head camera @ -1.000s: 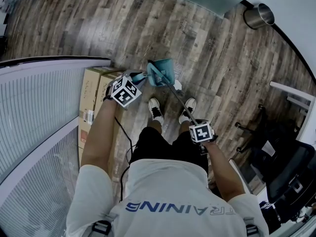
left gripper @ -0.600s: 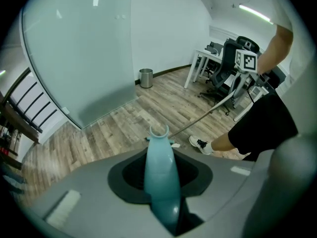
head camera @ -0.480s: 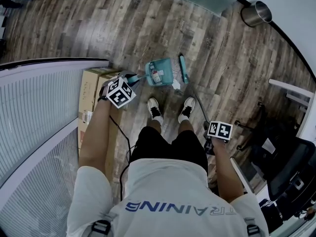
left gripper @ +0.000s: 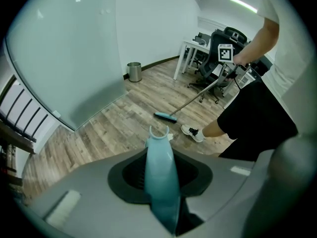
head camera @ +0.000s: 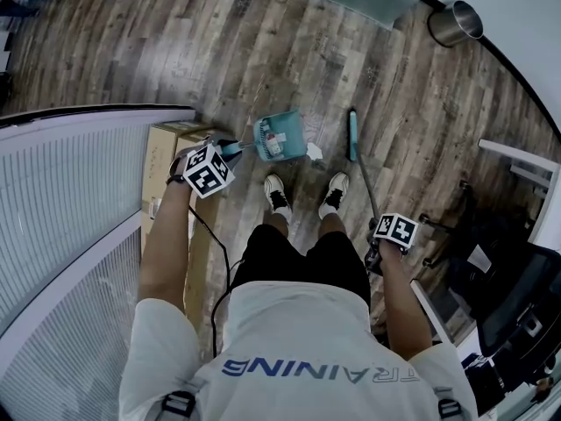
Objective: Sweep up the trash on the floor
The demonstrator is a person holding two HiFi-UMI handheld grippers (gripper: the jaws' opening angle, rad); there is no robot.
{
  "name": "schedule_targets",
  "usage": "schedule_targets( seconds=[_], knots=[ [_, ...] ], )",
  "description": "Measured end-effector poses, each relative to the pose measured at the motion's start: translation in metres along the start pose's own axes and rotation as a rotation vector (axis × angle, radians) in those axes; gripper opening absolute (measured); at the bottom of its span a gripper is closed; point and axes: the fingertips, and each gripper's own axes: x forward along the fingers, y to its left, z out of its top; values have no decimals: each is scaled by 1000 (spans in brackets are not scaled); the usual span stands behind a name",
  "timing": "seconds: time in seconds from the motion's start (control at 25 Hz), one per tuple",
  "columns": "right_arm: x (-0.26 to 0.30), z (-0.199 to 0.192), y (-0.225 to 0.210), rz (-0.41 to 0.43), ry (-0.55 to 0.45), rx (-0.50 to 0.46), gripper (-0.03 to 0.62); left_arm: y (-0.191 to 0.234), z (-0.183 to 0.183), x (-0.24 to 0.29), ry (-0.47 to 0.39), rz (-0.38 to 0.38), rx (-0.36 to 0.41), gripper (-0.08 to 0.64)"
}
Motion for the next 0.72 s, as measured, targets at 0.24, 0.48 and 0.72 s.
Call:
schedule_targets(
  seconds=[0.24, 0.48, 0.72],
  knots=[
    [21, -21, 67, 113, 65, -27, 104, -6, 0, 4, -33, 12, -30, 99],
    [27, -36, 129, 233, 97, -178, 104, -8, 6, 6, -60, 18, -52, 98],
    [20, -43, 152, 305, 147, -243, 104, -7, 7, 7, -83, 32, -89, 98]
  ],
)
